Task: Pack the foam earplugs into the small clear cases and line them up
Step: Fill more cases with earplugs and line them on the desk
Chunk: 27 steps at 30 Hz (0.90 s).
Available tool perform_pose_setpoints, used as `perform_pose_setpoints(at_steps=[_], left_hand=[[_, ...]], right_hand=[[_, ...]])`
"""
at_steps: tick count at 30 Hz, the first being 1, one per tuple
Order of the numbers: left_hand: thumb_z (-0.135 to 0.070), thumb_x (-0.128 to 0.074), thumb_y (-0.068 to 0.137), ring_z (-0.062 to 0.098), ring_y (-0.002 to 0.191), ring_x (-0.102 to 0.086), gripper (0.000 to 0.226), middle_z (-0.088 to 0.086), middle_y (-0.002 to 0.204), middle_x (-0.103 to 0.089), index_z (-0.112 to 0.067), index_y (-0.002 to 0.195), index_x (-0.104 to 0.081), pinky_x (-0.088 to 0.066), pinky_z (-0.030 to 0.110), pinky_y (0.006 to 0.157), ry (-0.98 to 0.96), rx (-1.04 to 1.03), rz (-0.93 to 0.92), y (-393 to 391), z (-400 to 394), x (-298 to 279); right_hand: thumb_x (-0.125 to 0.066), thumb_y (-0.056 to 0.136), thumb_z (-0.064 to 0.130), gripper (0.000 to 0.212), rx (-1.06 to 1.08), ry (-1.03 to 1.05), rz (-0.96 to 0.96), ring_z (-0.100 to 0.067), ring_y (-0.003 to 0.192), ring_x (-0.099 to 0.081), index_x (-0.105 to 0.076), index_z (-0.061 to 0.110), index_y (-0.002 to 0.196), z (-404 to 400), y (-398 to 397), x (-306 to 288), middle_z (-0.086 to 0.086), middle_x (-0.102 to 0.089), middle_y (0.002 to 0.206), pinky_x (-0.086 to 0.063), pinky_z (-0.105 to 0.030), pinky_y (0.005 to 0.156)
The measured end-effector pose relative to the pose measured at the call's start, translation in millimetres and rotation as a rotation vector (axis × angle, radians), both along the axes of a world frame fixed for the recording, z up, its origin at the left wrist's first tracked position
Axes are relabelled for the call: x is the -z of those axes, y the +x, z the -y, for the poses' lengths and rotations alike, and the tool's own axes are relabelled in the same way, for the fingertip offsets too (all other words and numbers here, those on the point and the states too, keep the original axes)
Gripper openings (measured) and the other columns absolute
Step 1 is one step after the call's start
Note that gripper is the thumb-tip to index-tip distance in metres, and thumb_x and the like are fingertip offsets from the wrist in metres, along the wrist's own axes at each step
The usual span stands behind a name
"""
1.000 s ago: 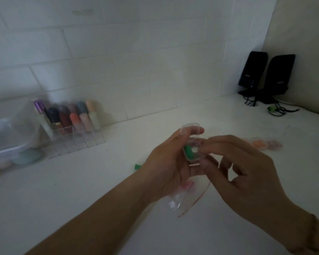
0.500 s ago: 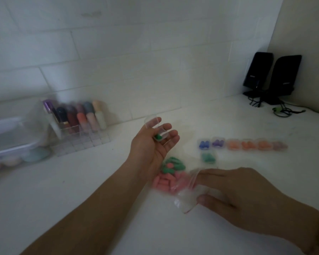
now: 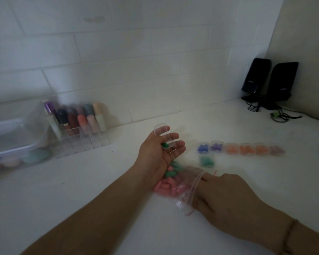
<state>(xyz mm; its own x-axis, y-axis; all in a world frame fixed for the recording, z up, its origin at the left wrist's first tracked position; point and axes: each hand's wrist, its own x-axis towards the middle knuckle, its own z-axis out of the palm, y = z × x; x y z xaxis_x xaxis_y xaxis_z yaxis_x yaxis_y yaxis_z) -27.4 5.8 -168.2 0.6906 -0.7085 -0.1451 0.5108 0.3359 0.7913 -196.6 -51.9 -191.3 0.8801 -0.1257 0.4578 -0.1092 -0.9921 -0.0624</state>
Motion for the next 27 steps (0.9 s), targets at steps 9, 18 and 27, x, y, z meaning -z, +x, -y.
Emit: perform_pose_setpoints(at_steps=[9,18,27], left_hand=[[-0.001,-0.041,0.096,0.030,0.066,-0.064,0.020,0.018,0.087,-0.062,-0.004,0.111,-0.053,-0.060,0.039,0.070,-0.010,0.010,0.009,0,-3,-2],[0.001,-0.041,0.095,0.031,0.067,-0.065,0.020,0.019,0.090,-0.062,-0.006,0.108,-0.055,-0.060,0.040,0.071,-0.037,0.054,0.046,-2,-6,-9],[-0.040,-0.055,0.077,0.034,0.083,-0.068,0.052,0.020,0.105,-0.065,-0.005,0.114,-0.055,-0.059,0.040,0.074,-0.113,0.277,0.121,-43,-18,-25]], right_hand=[[-0.050,0.088,0.045,0.023,-0.026,-0.049,0.076,-0.013,0.054,-0.063,-0.068,0.032,0.094,-2,-11,-10,0.014,-0.066,0.105,-0.044,-0.025,0.038],[-0.068,0.075,0.017,0.018,-0.035,0.514,0.351,-0.007,0.056,-0.056,-0.065,0.034,0.078,6,-24,-32,0.013,-0.061,0.076,-0.040,-0.012,0.045],[-0.056,0.085,0.025,0.020,-0.132,1.188,0.480,-0.029,0.069,-0.071,-0.066,0.008,0.088,25,-15,-41,-0.012,-0.071,0.090,-0.057,-0.031,0.056]])
